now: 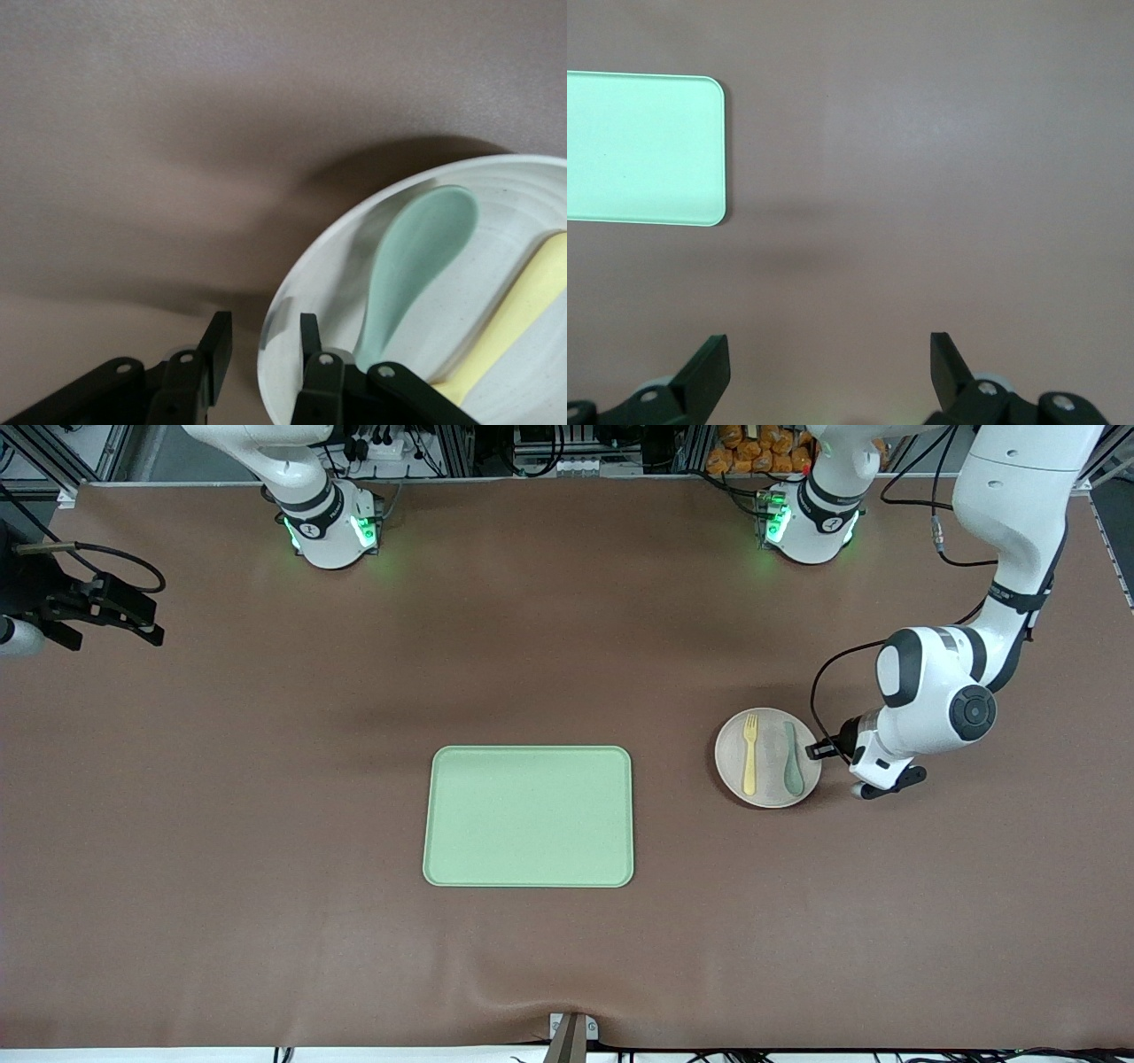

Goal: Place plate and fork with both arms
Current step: 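Grip the plate rim with the left gripper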

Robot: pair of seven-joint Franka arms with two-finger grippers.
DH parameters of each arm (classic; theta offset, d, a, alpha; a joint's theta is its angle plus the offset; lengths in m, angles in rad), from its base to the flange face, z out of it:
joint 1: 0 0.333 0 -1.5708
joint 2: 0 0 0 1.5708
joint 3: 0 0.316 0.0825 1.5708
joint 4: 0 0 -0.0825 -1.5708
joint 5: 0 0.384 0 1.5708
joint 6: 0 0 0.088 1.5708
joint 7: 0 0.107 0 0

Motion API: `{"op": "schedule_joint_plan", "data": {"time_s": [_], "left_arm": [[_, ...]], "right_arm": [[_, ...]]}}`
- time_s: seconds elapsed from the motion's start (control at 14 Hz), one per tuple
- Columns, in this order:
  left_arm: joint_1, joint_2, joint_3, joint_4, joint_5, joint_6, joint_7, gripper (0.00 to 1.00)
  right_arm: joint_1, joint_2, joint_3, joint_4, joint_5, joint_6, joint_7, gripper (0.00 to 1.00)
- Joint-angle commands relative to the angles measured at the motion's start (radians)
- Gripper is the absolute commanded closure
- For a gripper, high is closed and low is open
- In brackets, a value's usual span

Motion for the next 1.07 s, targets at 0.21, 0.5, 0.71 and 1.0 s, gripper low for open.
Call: {"op": "schedule_joint_plan", "data": {"time_s": [0.21, 0.5, 0.71, 1.0], "left_arm": [[0.013, 0.017, -0.024, -0.001, -0.035, 0.029, 0.027, 0.99], [0.012, 0.012, -0.044, 0.005, -0.033, 0.029, 0.029, 1.0], [0.016, -0.002, -0.096, 0.054, -0.033, -0.013, 0.03, 1.0], [0.012, -0.005, -0.16, 0.204, -0.033, -0.143, 0.036, 1.0]], "right_arm": [[-0.024, -0.006, 0.013, -0.001, 0.011, -0.005, -0.016, 0.0], [-0.024, -0.006, 0.013, -0.001, 0.011, -0.005, -0.016, 0.0], [-0.022, -0.006, 0.013, -0.001, 0.011, -0.005, -0.016, 0.0], [-0.022, -0.006, 0.013, -0.001, 0.009, -0.005, -0.016, 0.0]]}}
